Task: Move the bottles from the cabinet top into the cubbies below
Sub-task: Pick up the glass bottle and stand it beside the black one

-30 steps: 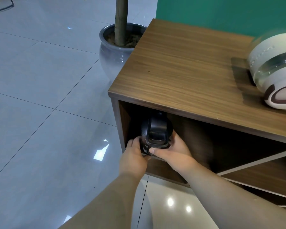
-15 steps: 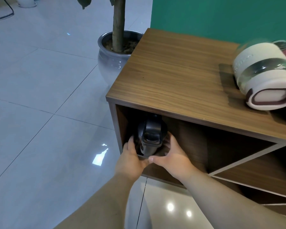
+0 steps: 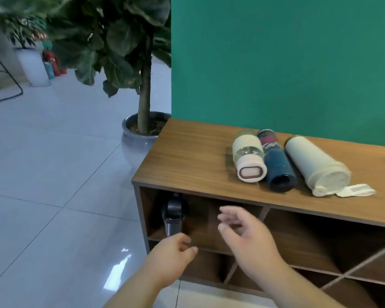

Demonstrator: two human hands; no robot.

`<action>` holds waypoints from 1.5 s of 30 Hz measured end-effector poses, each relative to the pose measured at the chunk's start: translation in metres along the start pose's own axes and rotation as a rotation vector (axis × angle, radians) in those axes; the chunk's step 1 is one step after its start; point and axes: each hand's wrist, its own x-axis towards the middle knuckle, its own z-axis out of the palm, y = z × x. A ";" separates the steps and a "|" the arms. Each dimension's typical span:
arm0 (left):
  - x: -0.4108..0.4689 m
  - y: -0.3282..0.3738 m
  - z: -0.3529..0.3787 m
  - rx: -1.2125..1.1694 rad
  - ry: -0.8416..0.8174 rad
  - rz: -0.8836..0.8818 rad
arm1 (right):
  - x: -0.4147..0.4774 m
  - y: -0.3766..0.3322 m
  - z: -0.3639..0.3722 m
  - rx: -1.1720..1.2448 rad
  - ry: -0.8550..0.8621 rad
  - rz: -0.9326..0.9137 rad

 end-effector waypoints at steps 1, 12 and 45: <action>-0.012 0.013 0.001 -0.040 0.033 0.041 | 0.000 -0.006 -0.013 -0.006 0.097 -0.030; -0.045 0.046 0.029 -0.177 0.146 0.181 | 0.061 -0.048 -0.040 -0.545 0.317 0.036; -0.005 -0.001 0.047 -0.328 0.070 0.433 | -0.035 -0.011 -0.015 -0.119 0.024 -0.079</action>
